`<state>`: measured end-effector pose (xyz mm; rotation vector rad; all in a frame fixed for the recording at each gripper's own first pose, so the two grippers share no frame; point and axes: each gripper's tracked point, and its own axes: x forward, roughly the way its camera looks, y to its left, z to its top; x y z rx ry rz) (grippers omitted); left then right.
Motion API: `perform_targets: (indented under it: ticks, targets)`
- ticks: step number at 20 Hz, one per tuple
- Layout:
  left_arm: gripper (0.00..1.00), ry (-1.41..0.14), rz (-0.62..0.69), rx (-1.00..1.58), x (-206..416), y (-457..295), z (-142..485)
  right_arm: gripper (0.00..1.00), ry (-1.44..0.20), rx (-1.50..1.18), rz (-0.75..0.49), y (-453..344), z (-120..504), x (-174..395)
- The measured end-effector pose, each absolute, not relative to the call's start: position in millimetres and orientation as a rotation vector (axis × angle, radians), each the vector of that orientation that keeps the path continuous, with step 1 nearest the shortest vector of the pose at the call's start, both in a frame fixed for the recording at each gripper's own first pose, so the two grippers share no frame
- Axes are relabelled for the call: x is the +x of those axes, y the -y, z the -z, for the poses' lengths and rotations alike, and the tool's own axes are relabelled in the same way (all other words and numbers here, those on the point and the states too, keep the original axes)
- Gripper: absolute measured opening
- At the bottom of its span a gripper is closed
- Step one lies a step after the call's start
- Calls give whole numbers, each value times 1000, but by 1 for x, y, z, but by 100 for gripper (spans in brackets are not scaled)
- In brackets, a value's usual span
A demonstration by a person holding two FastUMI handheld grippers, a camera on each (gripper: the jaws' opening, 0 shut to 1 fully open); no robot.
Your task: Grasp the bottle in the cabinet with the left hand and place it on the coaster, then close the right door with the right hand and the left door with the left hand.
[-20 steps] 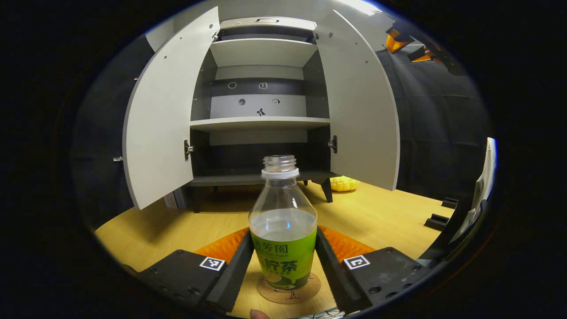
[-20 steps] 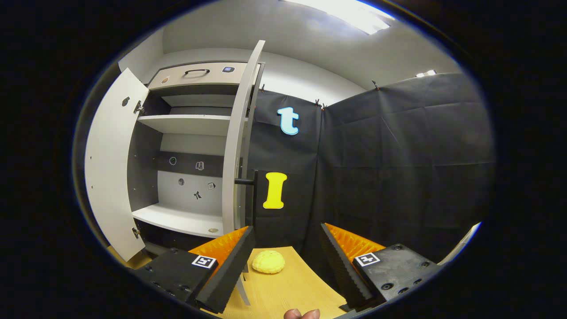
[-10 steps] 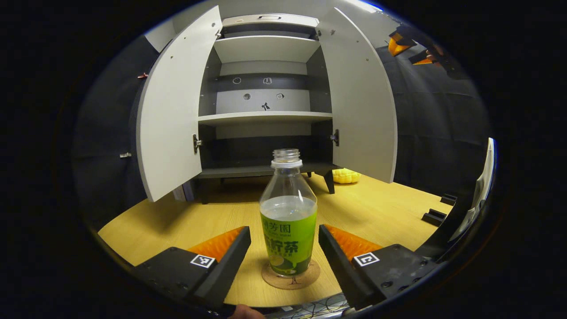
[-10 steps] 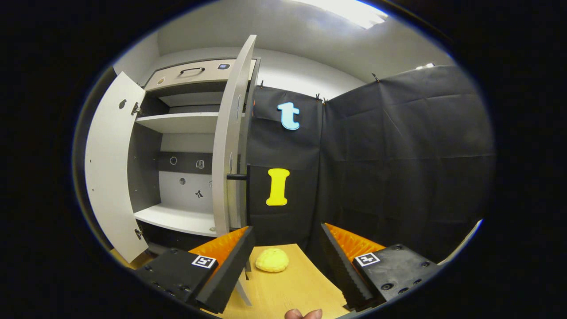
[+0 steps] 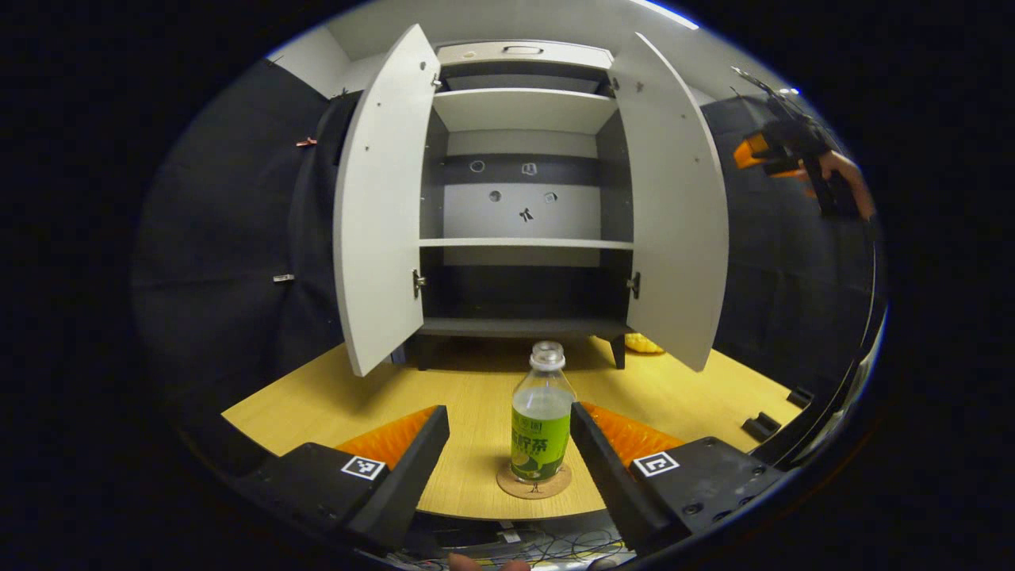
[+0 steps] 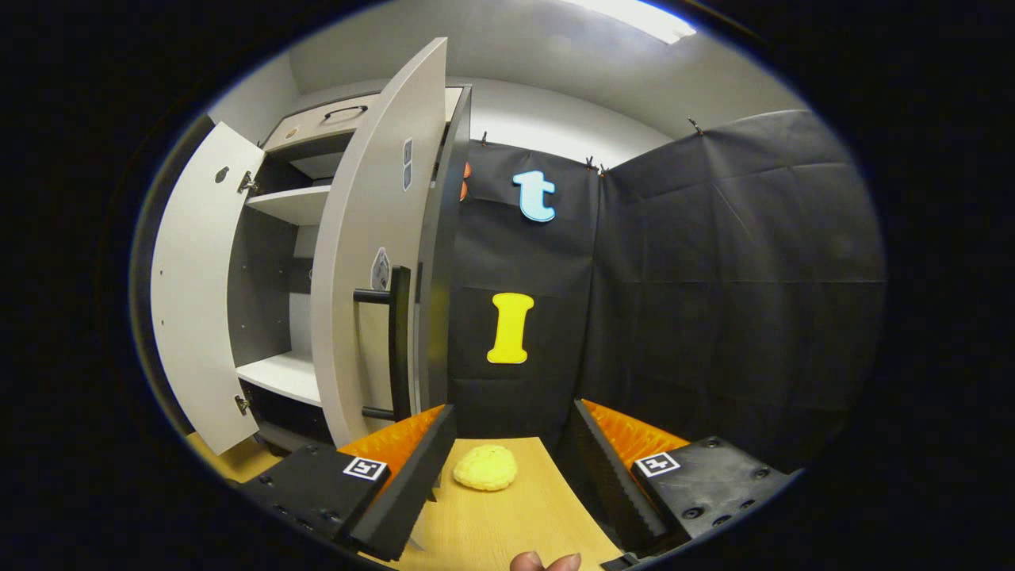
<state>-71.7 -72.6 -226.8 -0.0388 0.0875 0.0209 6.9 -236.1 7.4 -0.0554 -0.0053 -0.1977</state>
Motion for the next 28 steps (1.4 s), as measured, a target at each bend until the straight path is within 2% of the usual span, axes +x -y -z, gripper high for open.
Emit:
perform_targets:
  ticks: [4,7,11,13,19,28]
  targets:
    - [98,-33,-117,-83,-80,44,166,97,-7,2,204,250,-5,23]
    - [97,7,-175,-93,-79,21,127,98,-42,24,161,238,5,32]
    - [95,36,-231,-129,-84,2,93,98,-56,8,106,218,10,38]
    - [95,31,-252,-123,-86,-6,86,95,-65,26,104,219,10,35]
    - [95,15,-243,-38,-84,-19,76,97,-85,108,125,198,17,29]
    - [95,-3,-210,-55,-66,-62,55,98,-93,144,31,93,22,46]
